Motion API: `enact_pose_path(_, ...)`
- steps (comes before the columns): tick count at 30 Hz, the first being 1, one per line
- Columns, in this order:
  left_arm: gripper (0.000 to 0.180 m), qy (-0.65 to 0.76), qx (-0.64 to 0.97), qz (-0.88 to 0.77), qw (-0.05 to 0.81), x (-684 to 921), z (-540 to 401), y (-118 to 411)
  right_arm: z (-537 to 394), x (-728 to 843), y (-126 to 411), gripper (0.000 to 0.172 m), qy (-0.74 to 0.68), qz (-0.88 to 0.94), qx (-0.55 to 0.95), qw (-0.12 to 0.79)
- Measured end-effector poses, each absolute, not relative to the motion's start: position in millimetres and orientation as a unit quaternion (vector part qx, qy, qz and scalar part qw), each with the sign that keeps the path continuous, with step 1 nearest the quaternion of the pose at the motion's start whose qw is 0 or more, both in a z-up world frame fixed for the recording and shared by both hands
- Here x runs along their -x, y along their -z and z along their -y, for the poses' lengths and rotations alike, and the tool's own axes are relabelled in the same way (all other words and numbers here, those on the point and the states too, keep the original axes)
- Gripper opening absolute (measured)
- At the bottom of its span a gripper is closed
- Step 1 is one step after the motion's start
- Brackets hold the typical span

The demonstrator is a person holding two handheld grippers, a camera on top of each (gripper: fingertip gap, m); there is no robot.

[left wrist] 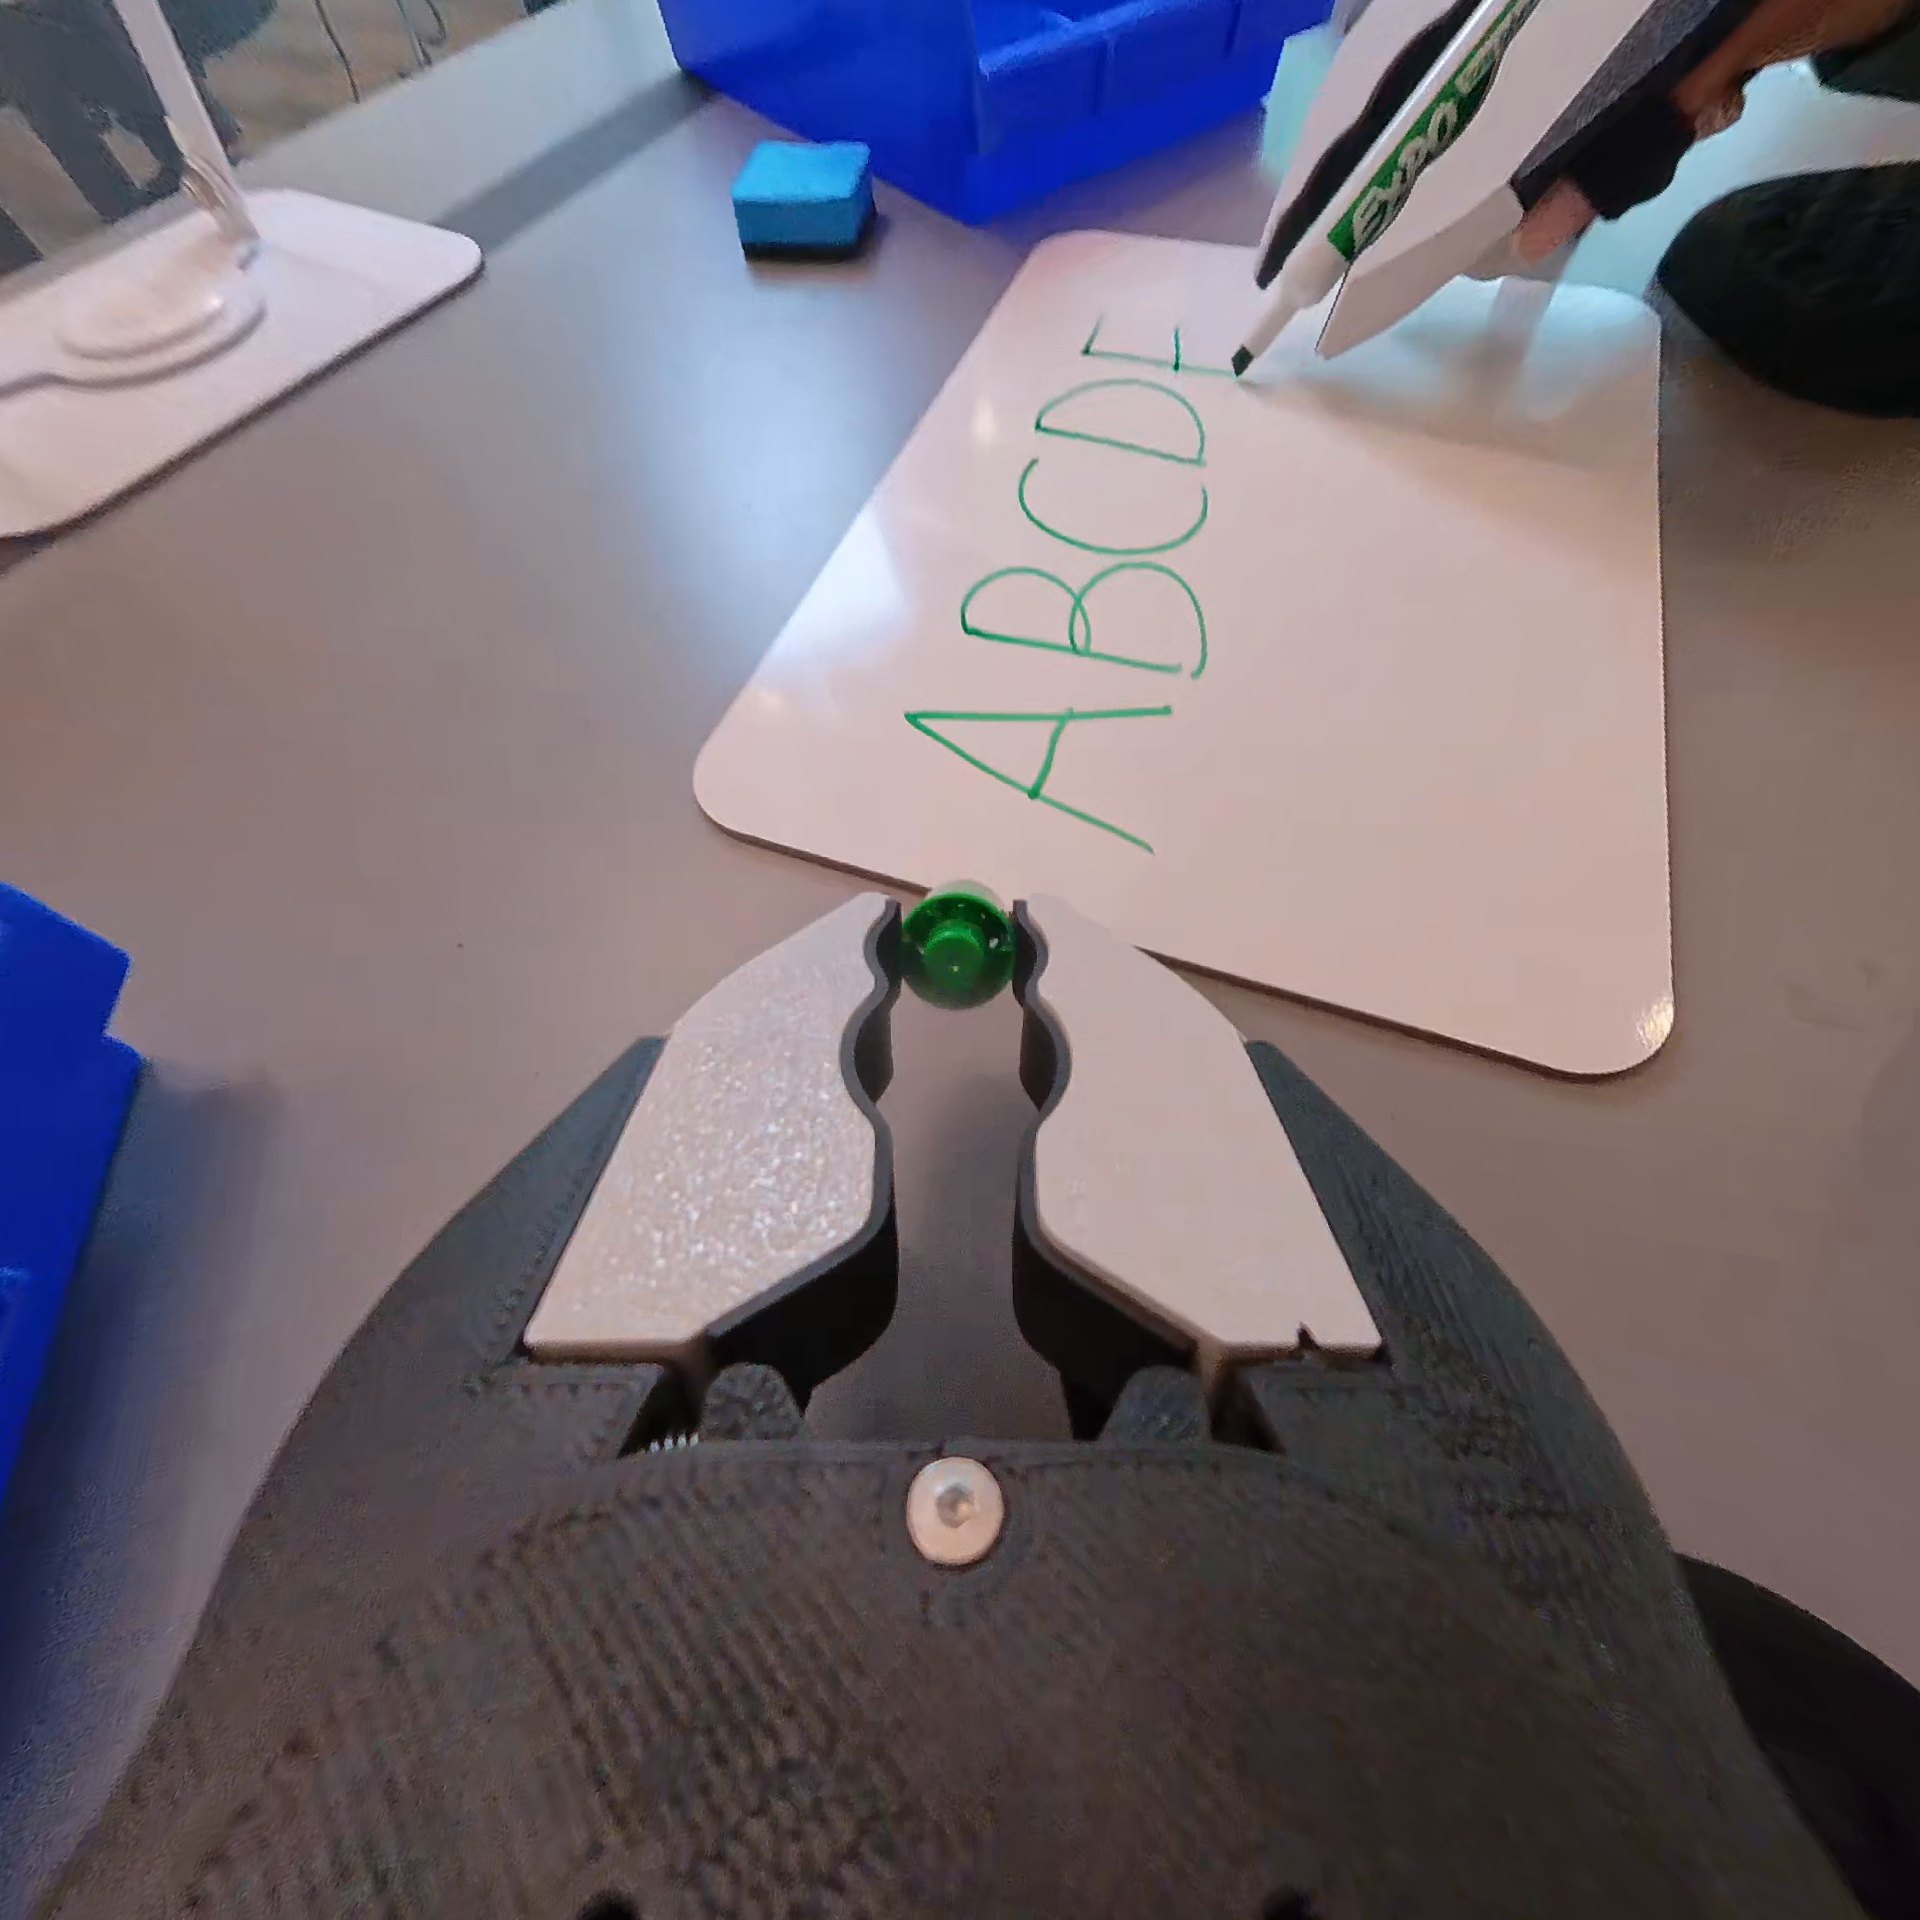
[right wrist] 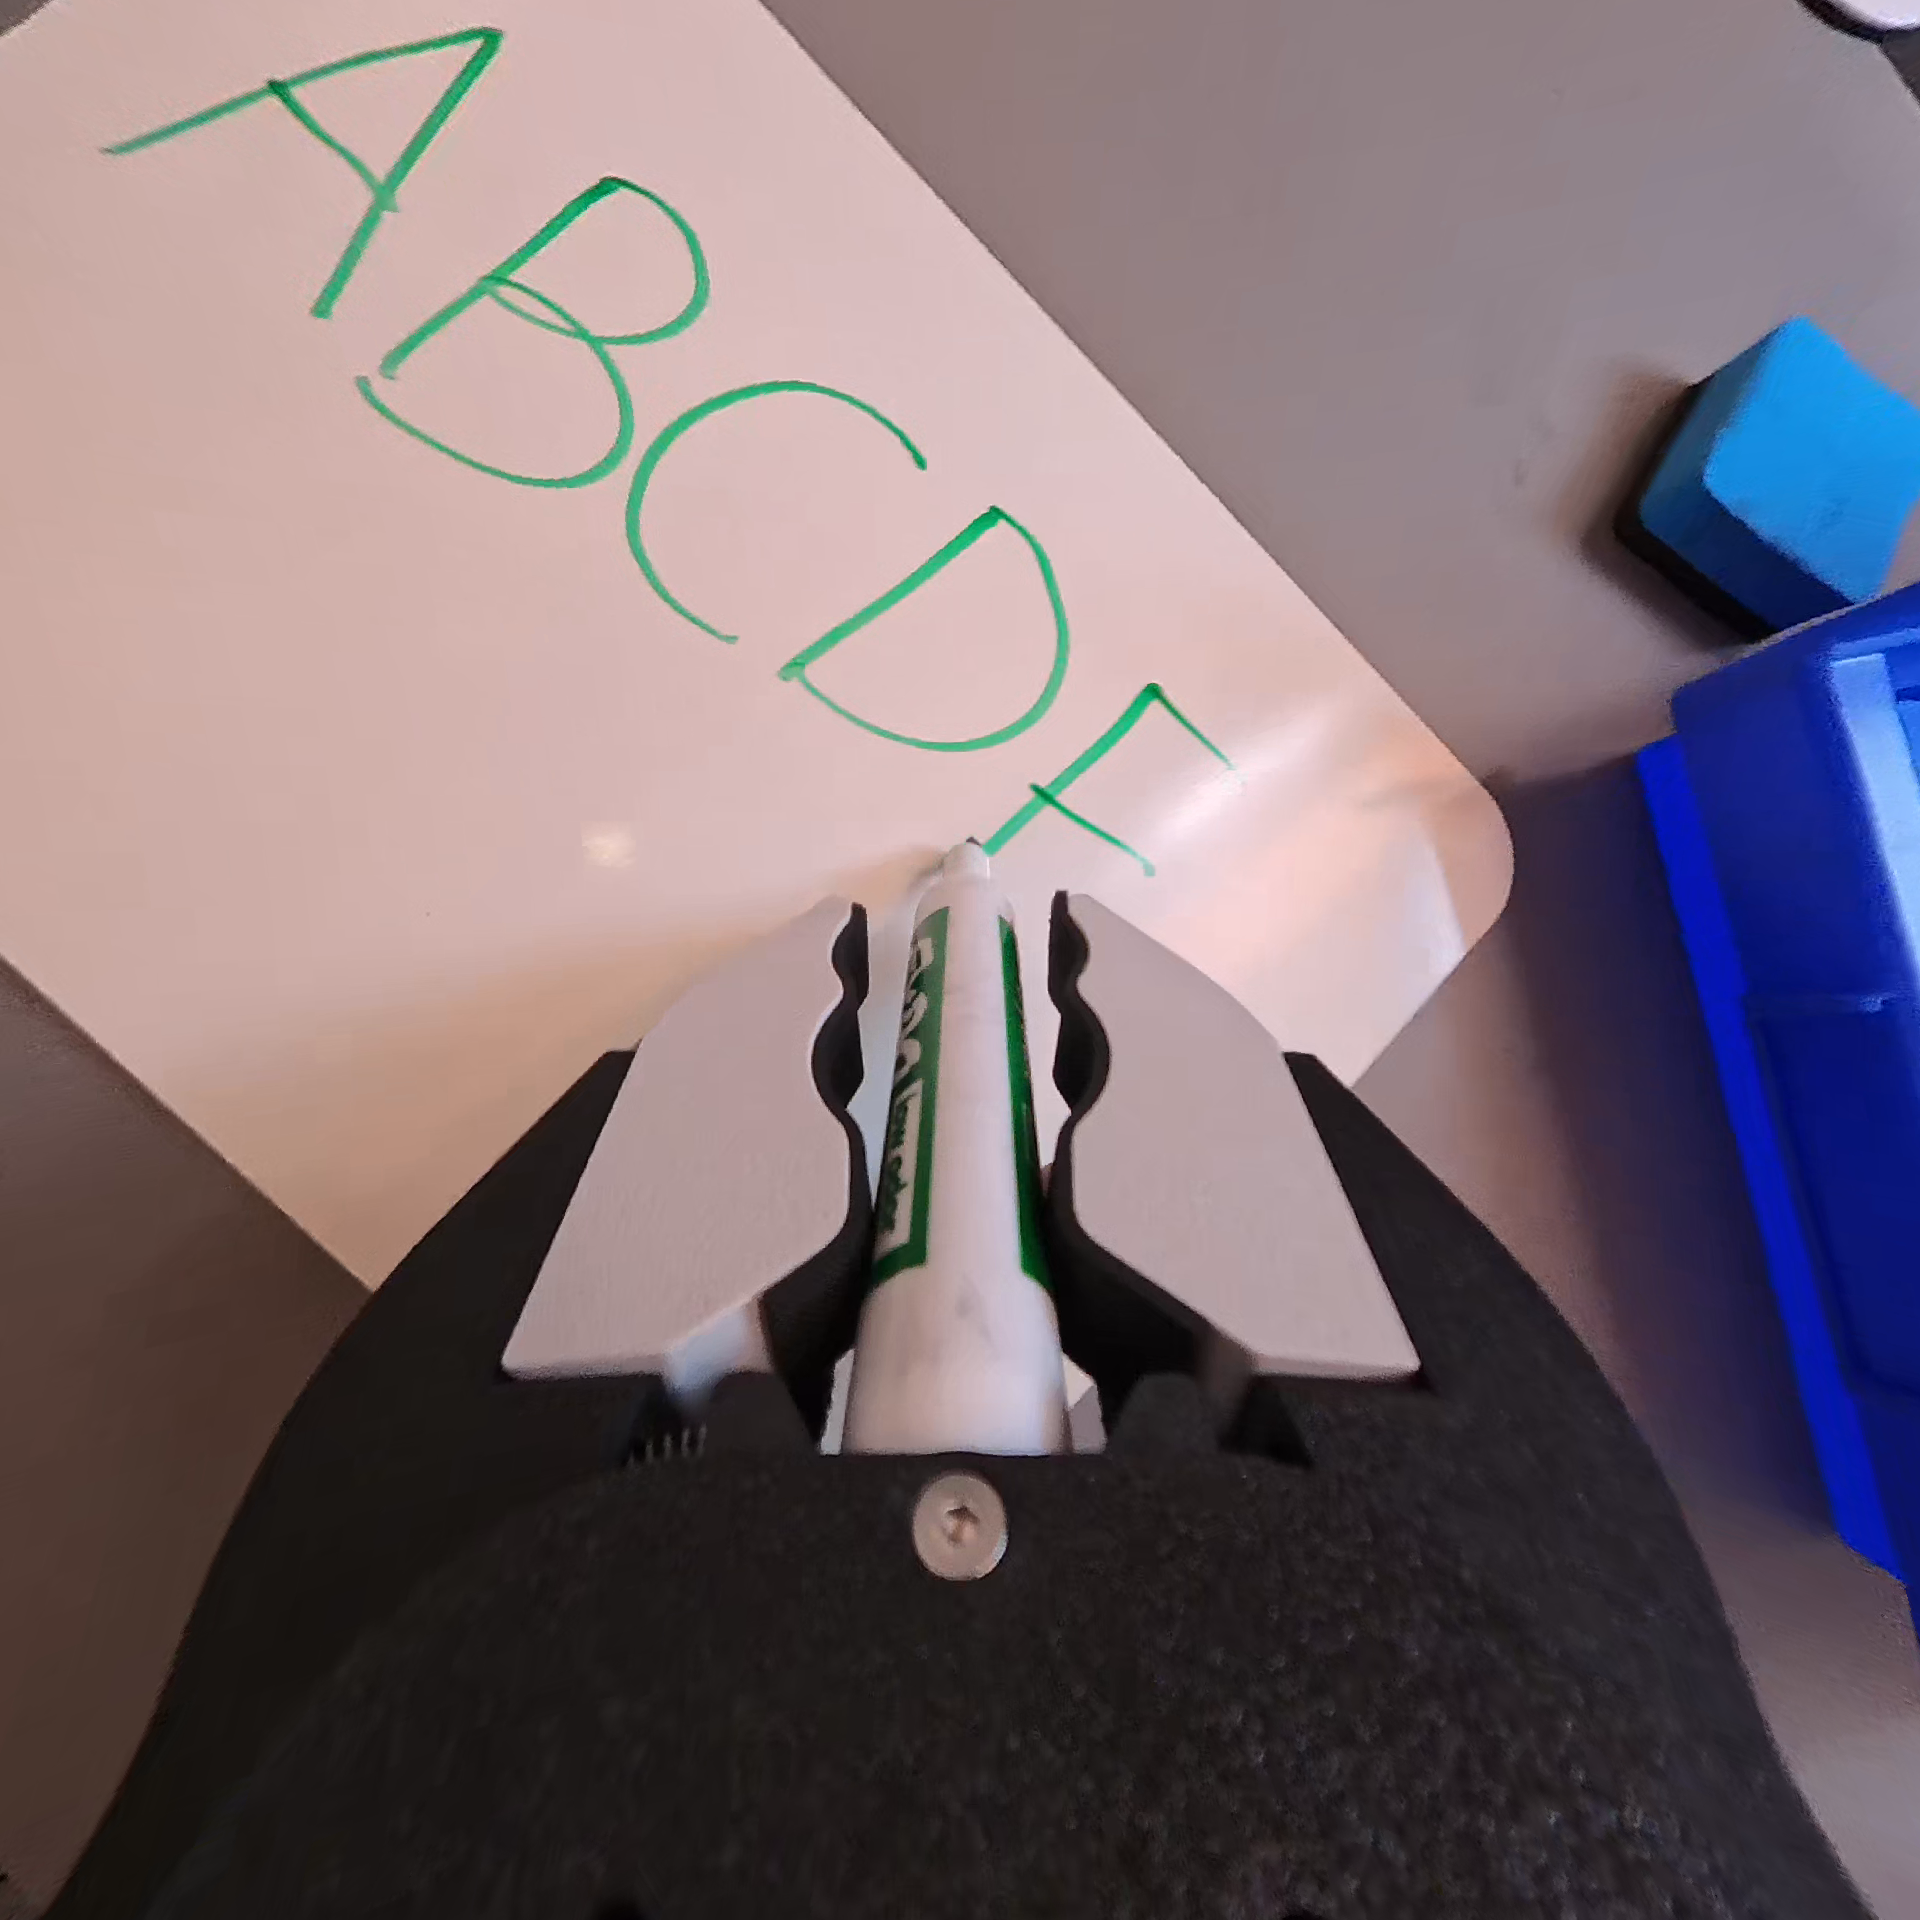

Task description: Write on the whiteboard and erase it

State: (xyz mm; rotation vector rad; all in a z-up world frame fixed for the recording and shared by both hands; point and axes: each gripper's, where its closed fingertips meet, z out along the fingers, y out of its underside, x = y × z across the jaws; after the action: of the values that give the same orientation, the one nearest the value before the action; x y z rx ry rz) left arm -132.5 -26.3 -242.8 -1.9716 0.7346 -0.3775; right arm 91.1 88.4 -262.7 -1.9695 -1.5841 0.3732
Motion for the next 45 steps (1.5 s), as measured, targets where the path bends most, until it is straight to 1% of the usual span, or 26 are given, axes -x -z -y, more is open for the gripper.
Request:
enact_pose_path(7,0.02,0.148,0.818,-0.327,0.45,127,33,253,-106,-118,264,0.035,-0.122,0.569,0.761,0.288)
enact_pose_path(10,0.02,0.142,0.821,-0.336,0.44,126,35,257,-107,-117,255,0.035,-0.145,0.556,0.761,0.301)
enact_pose_path(14,0.02,0.143,0.822,-0.339,0.435,125,36,259,-121,-119,245,0.035,-0.132,0.549,0.762,0.317)
enact_pose_path(25,0.02,0.142,0.823,-0.34,0.433,125,36,260,-163,-107,261,0.036,-0.102,0.553,0.769,0.303)
enact_pose_path(29,0.02,0.143,0.825,-0.342,0.426,124,39,261,-152,-116,265,0.036,-0.103,0.557,0.774,0.284)
enact_pose_path(34,0.02,0.142,0.826,-0.345,0.423,121,41,260,-111,-136,264,0.035,-0.103,0.574,0.771,0.254)
enact_pose_path(37,0.02,0.143,0.824,-0.346,0.425,120,40,259,-110,-135,262,0.035,-0.094,0.576,0.767,0.267)
enact_pose_path(41,0.02,0.139,0.825,-0.347,0.425,120,40,262,-144,-121,252,0.035,-0.097,0.557,0.764,0.311)
enact_pose_path(45,0.02,0.141,0.826,-0.349,0.42,119,40,266,-161,-113,258,0.035,-0.103,0.554,0.766,0.309)
